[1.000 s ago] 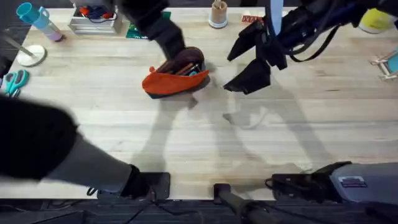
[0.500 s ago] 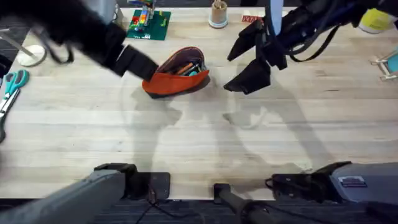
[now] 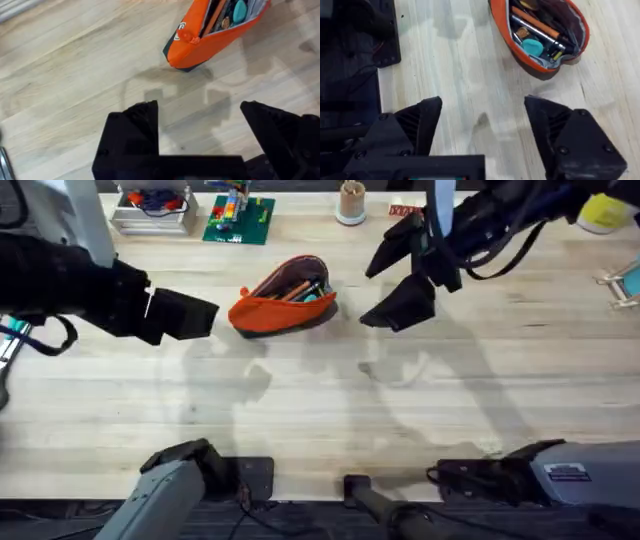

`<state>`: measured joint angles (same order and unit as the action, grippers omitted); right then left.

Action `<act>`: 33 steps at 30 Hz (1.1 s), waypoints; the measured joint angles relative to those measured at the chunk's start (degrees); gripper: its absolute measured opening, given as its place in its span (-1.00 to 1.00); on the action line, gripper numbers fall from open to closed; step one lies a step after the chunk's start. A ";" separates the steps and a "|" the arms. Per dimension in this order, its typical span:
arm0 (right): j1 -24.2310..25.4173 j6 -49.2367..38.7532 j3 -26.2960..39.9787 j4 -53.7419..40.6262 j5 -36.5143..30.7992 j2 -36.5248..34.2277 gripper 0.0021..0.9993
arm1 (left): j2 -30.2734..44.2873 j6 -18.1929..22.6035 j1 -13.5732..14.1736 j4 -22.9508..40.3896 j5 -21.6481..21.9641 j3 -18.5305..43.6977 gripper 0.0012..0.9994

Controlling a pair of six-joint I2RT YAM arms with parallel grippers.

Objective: Unzip the bag, pick up the pens from the table one at a time and place them inside, then zip the bag closed.

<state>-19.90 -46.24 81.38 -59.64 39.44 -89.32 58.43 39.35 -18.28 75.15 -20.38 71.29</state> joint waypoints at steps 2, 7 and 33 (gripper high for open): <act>0.00 0.00 0.00 0.00 0.00 0.00 0.99 | 0.00 0.42 -0.05 0.01 -0.52 0.00 0.99; 0.00 0.00 0.00 0.00 0.00 0.00 0.99 | 0.00 0.92 -0.05 0.46 -1.07 0.00 0.99; 0.00 0.32 0.00 -1.99 0.02 0.00 0.99 | 0.00 1.01 -0.05 -1.02 -1.09 0.00 0.99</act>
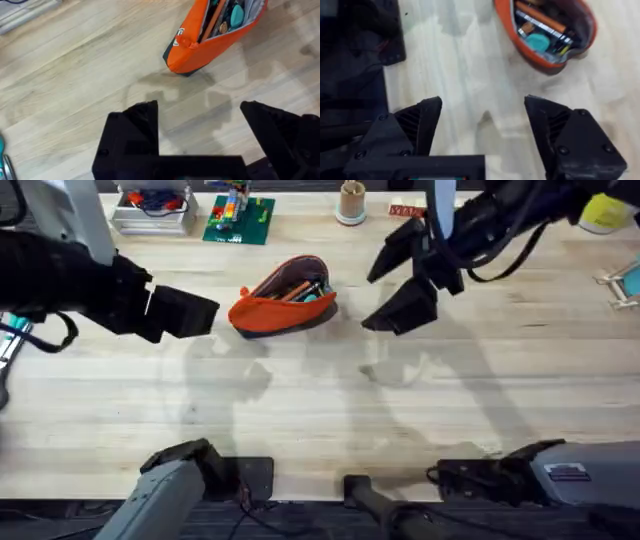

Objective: Unzip the bag, pick up the pens from the table one at a time and place them inside, then zip the bag closed.

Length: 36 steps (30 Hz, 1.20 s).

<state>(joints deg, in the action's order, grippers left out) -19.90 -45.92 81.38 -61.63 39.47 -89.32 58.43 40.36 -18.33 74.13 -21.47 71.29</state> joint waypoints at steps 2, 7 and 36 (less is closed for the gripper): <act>0.00 1.21 0.00 -1.78 0.60 0.00 0.99 | 0.00 0.00 0.02 0.00 0.00 0.00 0.99; 0.00 6.69 0.00 -2.92 4.96 0.00 0.99 | 0.00 0.00 0.00 0.00 0.00 0.00 0.99; -4.61 24.14 0.33 14.73 -17.02 0.00 0.99 | 0.00 0.00 0.00 0.22 0.00 0.00 0.99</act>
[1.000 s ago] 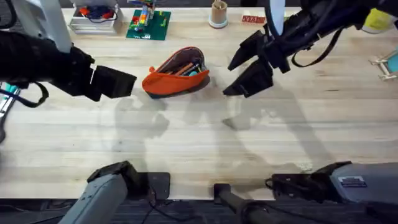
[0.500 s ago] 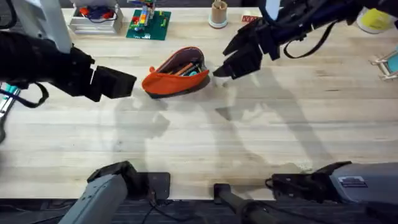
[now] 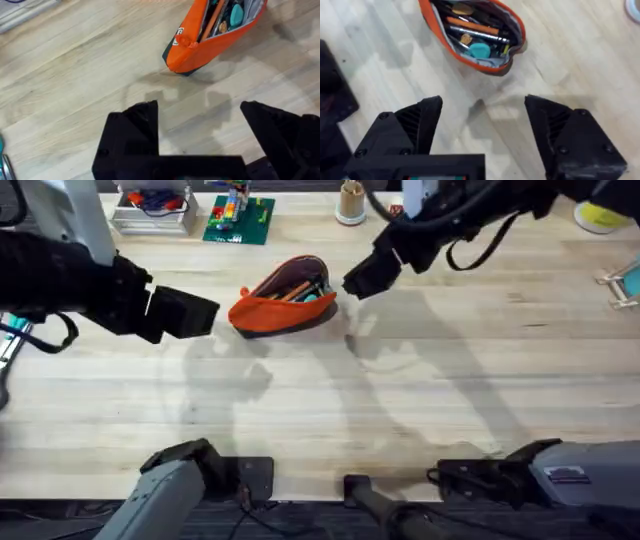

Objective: Unzip the bag, pick up the pens from the table one at a time and place them inside, then zip the bag closed.

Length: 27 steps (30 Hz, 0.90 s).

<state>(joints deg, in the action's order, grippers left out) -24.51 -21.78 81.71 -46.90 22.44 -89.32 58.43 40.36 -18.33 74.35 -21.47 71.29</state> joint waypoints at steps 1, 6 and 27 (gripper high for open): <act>-0.64 0.15 0.32 0.23 -1.03 0.00 0.99 | 0.00 0.00 0.00 0.00 0.00 0.00 0.99; -3.89 0.91 3.56 2.60 -6.35 0.00 0.99 | 0.00 0.14 0.00 0.02 -0.02 0.00 0.99; -11.66 3.43 8.66 17.37 -11.16 -3.48 0.99 | 10.05 19.10 -14.25 6.33 -16.27 0.00 0.99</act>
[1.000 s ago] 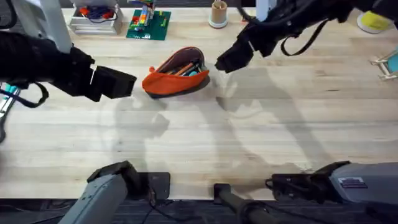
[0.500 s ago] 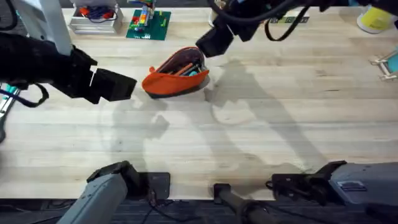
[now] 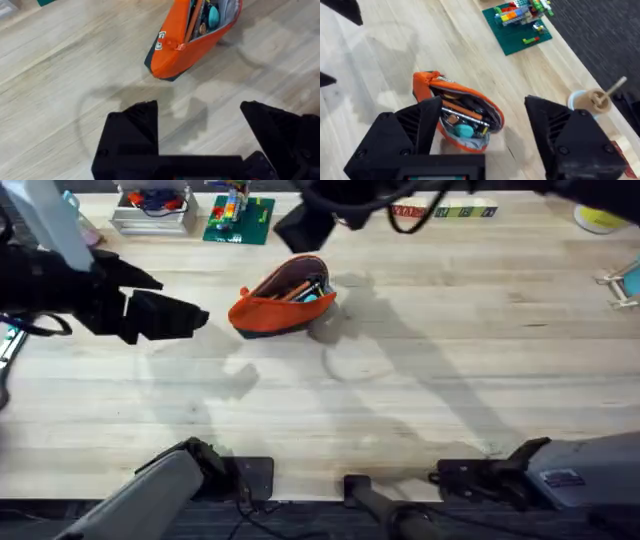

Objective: Unzip the bag, pick up the pens from the table one at a time and place them inside, then zip the bag closed.

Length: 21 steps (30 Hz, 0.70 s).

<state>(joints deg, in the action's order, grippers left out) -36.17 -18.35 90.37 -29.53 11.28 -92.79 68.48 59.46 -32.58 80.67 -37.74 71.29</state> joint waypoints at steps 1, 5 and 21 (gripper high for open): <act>-0.59 0.15 0.94 0.03 -0.42 -1.31 0.99 | 0.15 1.00 -0.88 0.44 -0.51 0.00 0.99; -2.96 0.35 4.87 -0.05 -2.14 -6.79 0.99 | 0.27 4.83 -4.50 1.74 -2.85 0.00 0.99; -9.94 0.40 20.57 -2.30 -6.69 -21.18 0.99 | 7.51 20.25 -14.91 8.12 -12.26 0.00 0.99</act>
<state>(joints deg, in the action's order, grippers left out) -46.11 -17.95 110.94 -31.83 4.59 -113.98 75.99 79.70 -47.48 88.79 -50.00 71.29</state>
